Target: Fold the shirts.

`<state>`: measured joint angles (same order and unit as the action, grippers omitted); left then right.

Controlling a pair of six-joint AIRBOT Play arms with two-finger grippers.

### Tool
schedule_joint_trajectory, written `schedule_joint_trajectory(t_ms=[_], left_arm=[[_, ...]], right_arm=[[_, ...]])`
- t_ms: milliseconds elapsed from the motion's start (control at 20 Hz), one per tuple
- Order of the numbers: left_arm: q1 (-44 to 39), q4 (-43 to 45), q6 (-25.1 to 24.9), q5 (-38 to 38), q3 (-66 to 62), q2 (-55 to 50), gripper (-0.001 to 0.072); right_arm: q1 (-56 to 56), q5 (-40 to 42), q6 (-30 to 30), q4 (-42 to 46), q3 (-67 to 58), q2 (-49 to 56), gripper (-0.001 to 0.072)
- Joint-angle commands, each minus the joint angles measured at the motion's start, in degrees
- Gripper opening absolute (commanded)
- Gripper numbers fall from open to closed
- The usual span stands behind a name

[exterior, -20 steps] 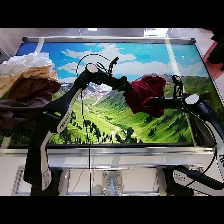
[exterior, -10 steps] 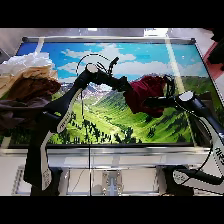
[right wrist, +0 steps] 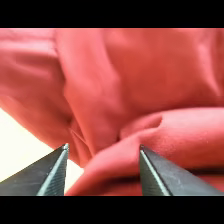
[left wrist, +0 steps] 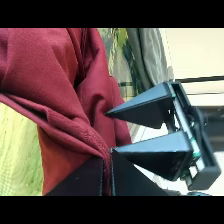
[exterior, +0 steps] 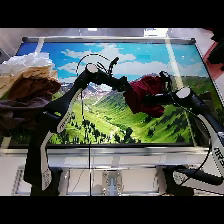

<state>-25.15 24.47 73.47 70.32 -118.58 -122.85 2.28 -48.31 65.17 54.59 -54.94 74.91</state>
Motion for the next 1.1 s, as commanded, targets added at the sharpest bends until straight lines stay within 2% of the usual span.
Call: schedule_joint_trajectory(t_ms=[0,350,650,850,1050], left_arm=[[0.07,0.0,-0.02,0.09,0.02,0.04,0.0014],[0.07,0.0,-0.37,0.11,0.02,0.04,0.0014],[0.07,0.0,-1.11,0.09,0.02,0.04,0.0014],[0.07,0.0,-1.11,0.28,0.02,0.04,0.0014],[0.07,-0.02,-1.36,0.24,0.26,0.04,0.0014]], right_arm=[[2.99,-0.39,7.58,10.86,-0.15,-0.02,0.0515],[5.2,0.5,10.86,13.66,-0.17,-0.02,0.0507],[5.2,-6.99,14.23,21.92,-4.98,-0.07,0.0506],[5.2,-8.74,17.68,21.51,-6.21,0.17,0.0506],[5.33,-9.09,17.51,17.09,-6.23,1.29,0.0506]])
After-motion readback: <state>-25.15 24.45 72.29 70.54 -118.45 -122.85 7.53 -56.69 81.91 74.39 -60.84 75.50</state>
